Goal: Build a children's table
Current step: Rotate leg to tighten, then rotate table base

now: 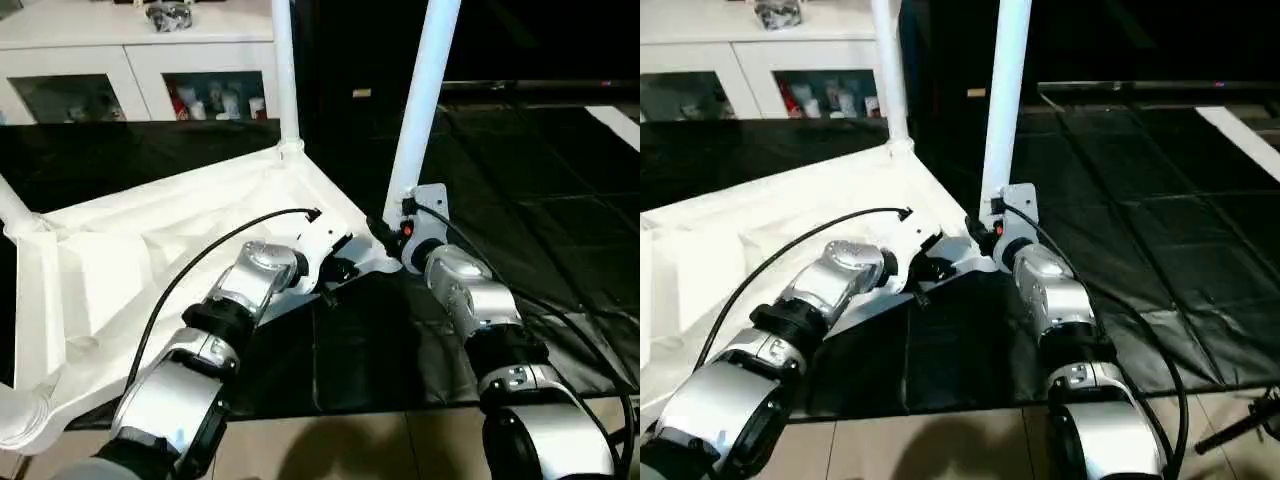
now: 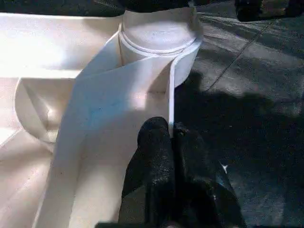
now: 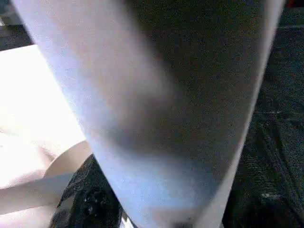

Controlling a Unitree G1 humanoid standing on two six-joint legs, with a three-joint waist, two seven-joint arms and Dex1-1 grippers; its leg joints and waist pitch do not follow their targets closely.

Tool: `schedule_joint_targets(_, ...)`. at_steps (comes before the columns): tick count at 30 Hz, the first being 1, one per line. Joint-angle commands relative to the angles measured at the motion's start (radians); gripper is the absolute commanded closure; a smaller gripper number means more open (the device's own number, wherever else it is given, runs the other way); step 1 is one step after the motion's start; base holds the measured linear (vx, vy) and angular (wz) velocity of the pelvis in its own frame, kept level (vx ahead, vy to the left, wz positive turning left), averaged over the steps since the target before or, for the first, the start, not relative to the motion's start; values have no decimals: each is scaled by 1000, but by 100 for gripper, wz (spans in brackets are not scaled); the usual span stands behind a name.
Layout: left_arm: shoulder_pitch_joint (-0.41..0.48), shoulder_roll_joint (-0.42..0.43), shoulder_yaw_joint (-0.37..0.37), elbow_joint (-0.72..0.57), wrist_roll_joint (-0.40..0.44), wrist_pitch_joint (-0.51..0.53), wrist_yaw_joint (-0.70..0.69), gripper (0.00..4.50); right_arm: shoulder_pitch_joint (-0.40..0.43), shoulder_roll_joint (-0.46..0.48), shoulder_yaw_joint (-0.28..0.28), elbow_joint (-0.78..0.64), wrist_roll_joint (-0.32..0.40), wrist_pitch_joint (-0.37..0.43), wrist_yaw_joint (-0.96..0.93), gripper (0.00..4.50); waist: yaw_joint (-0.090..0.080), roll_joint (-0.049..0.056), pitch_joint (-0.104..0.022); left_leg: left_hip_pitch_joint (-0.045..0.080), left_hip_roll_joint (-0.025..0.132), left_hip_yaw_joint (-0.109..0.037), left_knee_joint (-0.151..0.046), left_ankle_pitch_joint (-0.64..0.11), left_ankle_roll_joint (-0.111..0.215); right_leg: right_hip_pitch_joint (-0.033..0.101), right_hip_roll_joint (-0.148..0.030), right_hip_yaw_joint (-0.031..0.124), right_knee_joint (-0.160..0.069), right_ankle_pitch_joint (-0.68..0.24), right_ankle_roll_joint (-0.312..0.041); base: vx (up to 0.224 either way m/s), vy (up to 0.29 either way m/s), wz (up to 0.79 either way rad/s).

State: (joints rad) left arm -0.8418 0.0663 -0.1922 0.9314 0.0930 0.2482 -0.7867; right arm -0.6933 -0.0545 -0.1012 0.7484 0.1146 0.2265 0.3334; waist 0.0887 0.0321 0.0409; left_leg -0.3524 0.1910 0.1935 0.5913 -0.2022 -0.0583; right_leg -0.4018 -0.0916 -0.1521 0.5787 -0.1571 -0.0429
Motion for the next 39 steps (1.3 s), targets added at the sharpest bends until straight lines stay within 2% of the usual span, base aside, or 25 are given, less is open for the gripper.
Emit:
schedule_joint_targets(1, -56, -11, 3, -27, -12, -74, 0, 450, 24, 77, 66, 25, 26, 43, 77, 171, 5, -5, -72, -2, 46, -26, -59, -75, 98, 67, -84, 69, -56, -163, -171, 0, 0, 0)
schedule_joint_targets(3, -50, 5, -5, -27, -1, -90, -16, 450, 32, 61, 55, 30, 17, 16, 96, 150, 4, 0, -72, 0, 46, -26, -59, -97, 96, 67, -84, 70, -58, -163, -177, 0, 0, 0)
schedule_joint_targets(8, -46, 34, -15, -14, 12, -127, -40, 450, 90, 2, 70, -50, 26, -16, 196, 113, 5, -5, -70, -1, 47, -25, -61, -118, 98, 68, -82, 69, -62, -173, -170, 0, 0, 0)
schedule_joint_targets(10, -49, 61, -24, 8, 23, -173, -61, 450, 176, -84, 92, -170, 55, -9, 328, 84, 12, -5, -70, 1, 48, -25, -59, -115, 106, 69, -82, 69, -61, -171, -162, 0, 0, 0)
schedule_joint_targets(13, -54, 81, -30, 25, 27, -208, -85, 450, 248, -169, 97, -261, 75, -9, 431, 59, 23, -10, -70, -3, 49, -24, -57, -110, 120, 70, -82, 68, -62, -182, -152, 0, 0, 0)
schedule_joint_targets(14, -54, 81, -30, 25, 27, -208, -85, 450, 248, -169, 97, -261, 75, -9, 431, 48, 23, -10, -70, -3, 49, -24, -57, -110, 120, 70, -82, 68, -62, -182, -152, 0, 0, 0)
schedule_joint_targets(15, -56, 95, -36, 38, 30, -245, -113, 450, 303, -243, 62, -323, 110, -1, 513, 40, 28, -16, -69, -3, 45, -22, -55, -114, 129, 73, -81, 66, -68, -205, -135, 0, 0, 0)
schedule_joint_targets(17, -55, 103, -41, 43, 31, -273, -138, 450, 339, -296, 31, -357, 135, 4, 568, 35, 33, -19, -71, -5, 47, -21, -53, -95, 137, 71, -80, 66, -66, -204, -131, 0, 0, 0)
schedule_joint_targets(20, -55, 107, -50, 51, 36, -309, -162, 450, 378, -353, 7, -401, 166, 20, 635, 8, 35, -23, -70, -8, 45, -21, -51, -85, 143, 70, -80, 65, -66, -213, -125, 0, 0, 0)
schedule_joint_targets(22, -56, 107, -55, 63, 38, -341, -162, 450, 428, -414, 0, -469, 214, 52, 706, 8, 45, -23, -69, -7, 45, -21, -49, -81, 155, 68, -77, 62, -71, -245, -102, 0, 0, 0)
schedule_joint_targets(26, -56, 97, -39, 59, 13, -344, -168, 450, 462, -433, -17, -532, 248, 76, 712, 8, 56, -23, -70, -6, 47, -22, -50, -76, 151, 65, -79, 61, -71, -251, -100, 0, 0, 0)
schedule_joint_targets(27, -56, 94, -34, 56, 6, -339, -172, 423, 462, -429, -24, -534, 251, 73, 700, 2, 57, -24, -70, -6, 49, -23, -51, -74, 144, 63, -80, 61, -70, -252, -105, 0, 0, 0)
schedule_joint_targets(28, -56, 92, -30, 47, 0, -336, -181, 423, 459, -424, -35, -539, 266, 91, 697, 2, 59, -22, -71, -5, 49, -23, -50, -74, 142, 63, -80, 61, -70, -250, -108, 0, 0, 0)
schedule_joint_targets(30, -51, 90, -22, 15, -17, -313, -202, 395, 462, -411, -43, -567, 297, 115, 703, 0, 62, -20, -72, -5, 53, -24, -51, -73, 137, 65, -83, 63, -66, -228, -122, 0, 0, 0)
schedule_joint_targets(32, -35, 101, -28, -50, -33, -265, -248, 392, 475, -397, -14, -615, 316, 110, 722, 0, 66, -18, -72, -5, 57, -25, -53, -77, 130, 64, -87, 64, -63, -218, -136, 0, 0, 0)
schedule_joint_targets(35, -16, 121, -34, -111, -38, -227, -272, 367, 482, -385, 10, -655, 333, 121, 735, 0, 64, -17, -69, -6, 55, -25, -54, -82, 127, 64, -85, 64, -65, -229, -128, 0, 0, 0)
schedule_joint_targets(36, 14, 153, -39, -200, -49, -162, -305, 352, 481, -370, 29, -688, 349, 137, 740, 0, 65, -16, -68, -5, 55, -26, -56, -87, 121, 64, -87, 64, -66, -245, -125, 0, 0, 0)
schedule_joint_targets(38, 48, 193, -45, -290, -53, -101, -335, 350, 473, -353, 40, -707, 366, 158, 735, 0, 58, -15, -66, -8, 55, -28, -59, -100, 110, 65, -87, 63, -67, -267, -120, 0, 0, 0)
schedule_joint_targets(39, 68, 220, -49, -342, -52, -68, -352, 345, 466, -342, 44, -715, 378, 174, 728, 0, 53, -13, -67, -6, 59, -30, -62, -101, 98, 65, -89, 67, -63, -265, -123, 0, 0, 0)
